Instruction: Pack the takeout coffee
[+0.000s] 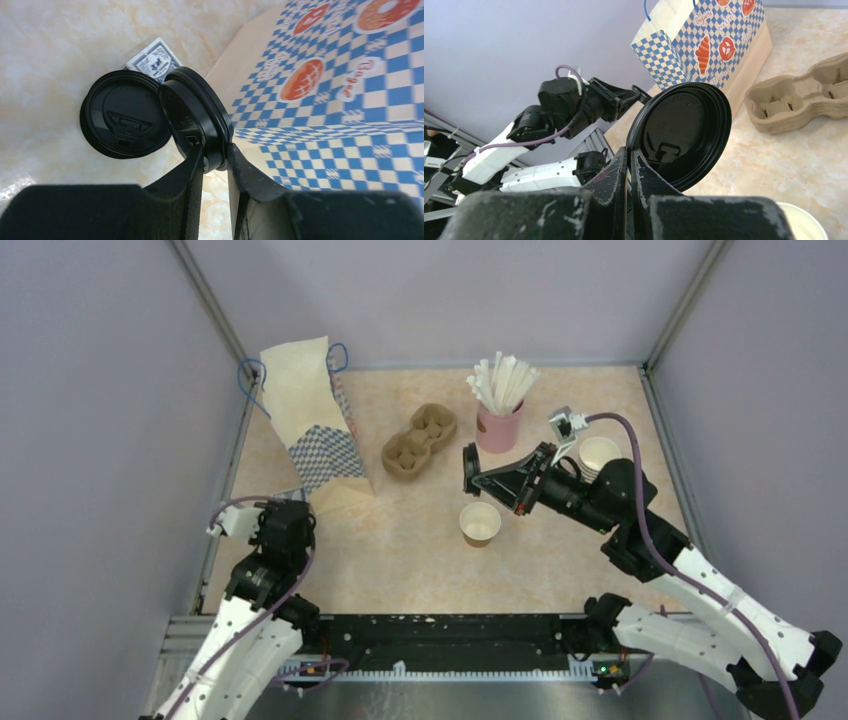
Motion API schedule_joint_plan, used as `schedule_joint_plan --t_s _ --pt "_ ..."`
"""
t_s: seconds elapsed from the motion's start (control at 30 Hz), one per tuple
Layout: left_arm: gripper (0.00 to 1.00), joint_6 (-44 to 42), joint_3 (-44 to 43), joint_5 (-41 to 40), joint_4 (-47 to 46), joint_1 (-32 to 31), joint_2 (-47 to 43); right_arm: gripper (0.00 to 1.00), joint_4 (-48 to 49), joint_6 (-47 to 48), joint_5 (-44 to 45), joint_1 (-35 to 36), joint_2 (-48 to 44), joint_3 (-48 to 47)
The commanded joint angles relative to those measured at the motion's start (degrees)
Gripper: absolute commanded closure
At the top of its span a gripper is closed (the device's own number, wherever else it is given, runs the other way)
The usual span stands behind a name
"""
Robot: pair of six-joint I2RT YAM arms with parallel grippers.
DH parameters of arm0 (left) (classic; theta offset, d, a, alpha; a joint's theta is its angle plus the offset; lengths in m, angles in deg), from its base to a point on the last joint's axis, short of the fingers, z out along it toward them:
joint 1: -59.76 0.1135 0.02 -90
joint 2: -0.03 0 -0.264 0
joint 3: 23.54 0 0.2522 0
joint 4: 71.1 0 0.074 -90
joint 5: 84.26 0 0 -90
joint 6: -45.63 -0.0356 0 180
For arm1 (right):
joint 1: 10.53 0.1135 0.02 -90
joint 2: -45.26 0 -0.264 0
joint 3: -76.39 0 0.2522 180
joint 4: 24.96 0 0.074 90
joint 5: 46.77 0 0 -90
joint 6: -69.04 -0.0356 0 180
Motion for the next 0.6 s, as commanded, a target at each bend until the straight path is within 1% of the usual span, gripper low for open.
schedule_joint_plan --t_s 0.0,0.1,0.23,0.27,0.33,0.47,0.57 --pt "0.71 -0.9 2.4 -2.0 -4.9 2.5 3.7 1.00 -0.6 1.9 1.2 -0.5 -2.3 -0.8" --pt "0.72 -2.7 4.4 2.5 -8.0 6.8 5.7 1.00 -1.4 2.5 1.9 -0.6 -3.0 -0.8" --pt "0.73 -1.4 7.2 11.8 -8.7 16.5 7.2 1.00 -2.0 3.2 2.7 -0.5 -3.8 -0.7" --pt "0.70 -1.4 7.8 13.5 -8.7 18.1 7.0 1.00 -2.2 3.3 2.8 -0.6 -3.8 -0.7" --pt "0.62 -1.1 8.2 14.7 -7.7 19.5 6.1 1.00 -2.4 3.6 3.2 -0.5 -3.9 -0.6" --pt "0.48 -0.8 7.3 13.6 -5.2 19.7 2.5 1.00 -1.9 3.8 3.7 -0.6 -3.5 -0.4" --pt "0.42 -0.9 6.5 14.8 -4.3 19.7 0.5 1.00 -0.8 3.6 3.4 -0.5 -2.5 -0.1"
